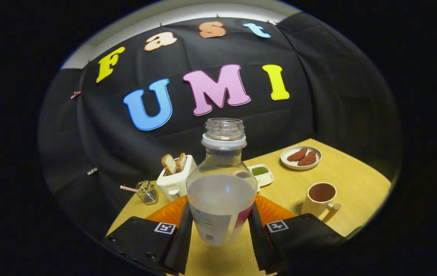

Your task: Take the bottle from table, then pour the juice into the cup, finally place the bottle on the coaster

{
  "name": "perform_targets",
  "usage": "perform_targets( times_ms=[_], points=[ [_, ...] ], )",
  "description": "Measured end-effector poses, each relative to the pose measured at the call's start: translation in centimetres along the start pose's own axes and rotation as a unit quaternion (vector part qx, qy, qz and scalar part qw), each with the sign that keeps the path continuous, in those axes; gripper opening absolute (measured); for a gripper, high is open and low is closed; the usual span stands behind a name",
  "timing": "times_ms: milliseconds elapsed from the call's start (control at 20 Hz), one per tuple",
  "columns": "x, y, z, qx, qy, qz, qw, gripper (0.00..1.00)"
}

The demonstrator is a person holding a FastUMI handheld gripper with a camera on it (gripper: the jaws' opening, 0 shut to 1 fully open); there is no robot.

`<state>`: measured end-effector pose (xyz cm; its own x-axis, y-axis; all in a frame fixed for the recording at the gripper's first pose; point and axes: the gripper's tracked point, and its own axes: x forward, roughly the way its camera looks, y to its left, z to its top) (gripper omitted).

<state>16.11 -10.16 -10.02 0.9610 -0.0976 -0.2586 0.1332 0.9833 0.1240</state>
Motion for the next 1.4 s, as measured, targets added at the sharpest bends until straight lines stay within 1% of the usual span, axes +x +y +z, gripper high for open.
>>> perform_targets(
  times_ms=[100, 150, 250, 350, 450, 650, 750, 900, 1050, 1250, 1400],
  points=[
    [2.1, 0.7, -1.2, -0.027, 0.000, -0.006, 1.000, 0.70],
    [3.1, 0.8, -0.8, -0.036, -0.009, -0.014, 0.999, 0.70],
    [5.4, 0.0, -0.4, -0.054, -0.030, -0.035, 0.997, 0.70],
    [8.1, -1.1, -0.6, -0.085, -0.039, -0.052, 0.994, 0.70],
    [10.6, -2.2, -1.4, -0.111, -0.038, -0.063, 0.991, 0.70],
    [14.0, -4.4, -4.2, -0.138, -0.019, -0.086, 0.986, 0.70],
    [15.1, -5.2, -4.9, -0.131, -0.019, -0.103, 0.986, 0.71],
    [17.4, -5.0, -6.1, -0.110, -0.005, -0.099, 0.989, 0.71],
    [18.3, -5.8, -7.3, -0.099, 0.013, -0.113, 0.989, 0.71],
    [19.1, -5.3, -8.1, -0.099, 0.014, -0.100, 0.990, 0.72],
    [19.6, -5.3, -8.8, -0.096, 0.022, -0.106, 0.990, 0.72]
  ],
)
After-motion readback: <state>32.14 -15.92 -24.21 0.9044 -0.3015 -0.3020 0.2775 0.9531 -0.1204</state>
